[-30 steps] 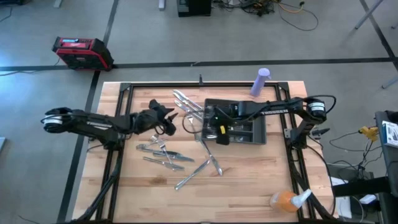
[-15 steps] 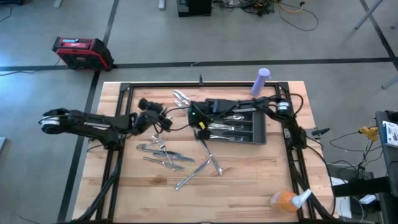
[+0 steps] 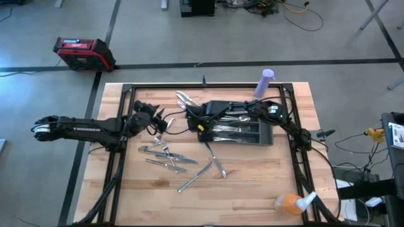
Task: Sort silverware
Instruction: Put the silver fork into the gray silverware tray
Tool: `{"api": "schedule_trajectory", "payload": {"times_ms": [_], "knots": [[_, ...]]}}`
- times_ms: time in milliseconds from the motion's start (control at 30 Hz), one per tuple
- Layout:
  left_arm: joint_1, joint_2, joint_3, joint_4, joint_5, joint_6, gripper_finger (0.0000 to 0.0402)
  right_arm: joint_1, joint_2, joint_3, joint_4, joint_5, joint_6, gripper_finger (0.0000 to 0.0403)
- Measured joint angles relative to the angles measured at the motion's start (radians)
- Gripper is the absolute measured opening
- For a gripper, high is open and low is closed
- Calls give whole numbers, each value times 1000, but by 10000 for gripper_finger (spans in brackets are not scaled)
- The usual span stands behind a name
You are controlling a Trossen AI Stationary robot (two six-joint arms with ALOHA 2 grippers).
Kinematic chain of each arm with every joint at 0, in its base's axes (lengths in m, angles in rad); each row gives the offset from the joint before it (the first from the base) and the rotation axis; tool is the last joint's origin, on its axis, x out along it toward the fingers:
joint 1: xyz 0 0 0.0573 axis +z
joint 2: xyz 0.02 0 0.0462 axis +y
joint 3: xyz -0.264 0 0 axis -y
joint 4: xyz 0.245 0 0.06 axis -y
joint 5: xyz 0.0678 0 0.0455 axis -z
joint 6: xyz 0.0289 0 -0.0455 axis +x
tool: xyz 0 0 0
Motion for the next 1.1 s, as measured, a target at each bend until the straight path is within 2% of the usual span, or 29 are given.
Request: {"api": "schedule_trajectory", "payload": {"times_ms": [133, 233, 367, 467, 633, 733, 833, 967, 1100], "knots": [[0, 13, -12, 39, 0, -10, 116, 25, 2, 72, 17, -136, -29, 2], [0, 13, -16, 38, 8, -11, 116, 17, 0, 105, 20, -113, -53, 2], [0, 10, -19, 43, 17, -5, 116, 1, -2, 116, 29, -1, -139, 2], [0, 13, -23, 79, 18, -4, 116, -10, 1, 105, 27, -22, -289, 3], [0, 15, -34, 103, 61, 11, 116, 5, 17, 103, -25, -42, -411, 7], [0, 22, -45, 127, 60, 9, 116, 23, 18, 103, -11, -35, -514, 31], [0, 21, -57, 167, 59, 8, 116, 29, 32, 102, 56, 24, -563, 71], [0, 23, -58, 186, 58, 17, 116, 27, 51, 102, 96, 33, -622, 124], [0, 14, -57, 193, 55, 24, 116, 25, 61, 103, 76, 27, -645, 149]]}}
